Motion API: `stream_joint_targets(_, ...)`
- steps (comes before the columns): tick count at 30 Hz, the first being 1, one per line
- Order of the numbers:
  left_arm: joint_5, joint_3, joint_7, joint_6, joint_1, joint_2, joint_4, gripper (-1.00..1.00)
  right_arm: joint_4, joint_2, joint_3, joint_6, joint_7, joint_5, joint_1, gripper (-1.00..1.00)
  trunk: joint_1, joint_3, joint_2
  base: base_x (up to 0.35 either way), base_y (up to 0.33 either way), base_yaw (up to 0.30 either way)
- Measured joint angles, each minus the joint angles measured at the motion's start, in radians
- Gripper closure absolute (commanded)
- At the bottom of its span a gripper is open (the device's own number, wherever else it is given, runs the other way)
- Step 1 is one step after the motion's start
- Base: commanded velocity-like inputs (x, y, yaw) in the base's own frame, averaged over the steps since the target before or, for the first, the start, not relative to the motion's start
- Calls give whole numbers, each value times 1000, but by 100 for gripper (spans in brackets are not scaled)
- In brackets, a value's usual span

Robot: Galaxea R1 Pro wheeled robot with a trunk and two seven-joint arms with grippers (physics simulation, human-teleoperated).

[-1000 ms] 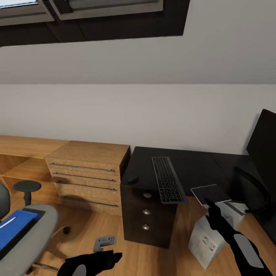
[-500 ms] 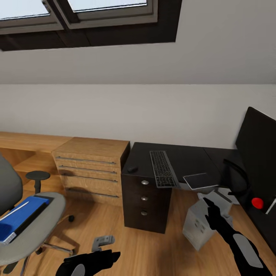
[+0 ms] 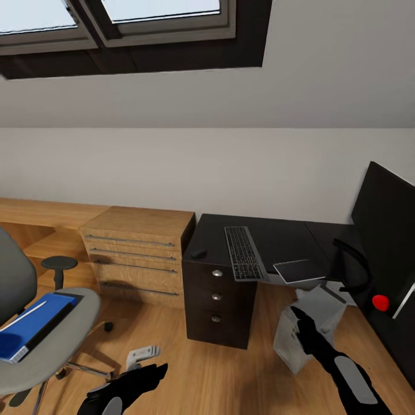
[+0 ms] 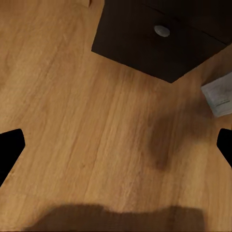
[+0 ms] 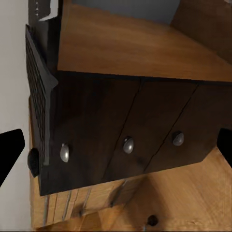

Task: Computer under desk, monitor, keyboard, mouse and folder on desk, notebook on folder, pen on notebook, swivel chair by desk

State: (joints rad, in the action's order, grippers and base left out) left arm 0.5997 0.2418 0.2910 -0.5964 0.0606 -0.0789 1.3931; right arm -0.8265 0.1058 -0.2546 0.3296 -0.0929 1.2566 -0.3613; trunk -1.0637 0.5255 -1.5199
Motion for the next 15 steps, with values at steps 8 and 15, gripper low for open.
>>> stream_joint_targets(8,-26,-2,36,22,0,4,-136,-100,150,-2,4,-2,-8,-183,0,-100,31,-25,56,0,0,0)
stream_joint_targets(15,-62,-1,94,251,1,7,-360,-100,410,-25,9,-271,-2,-581,0,-100,58,-47,105,0,0,0)
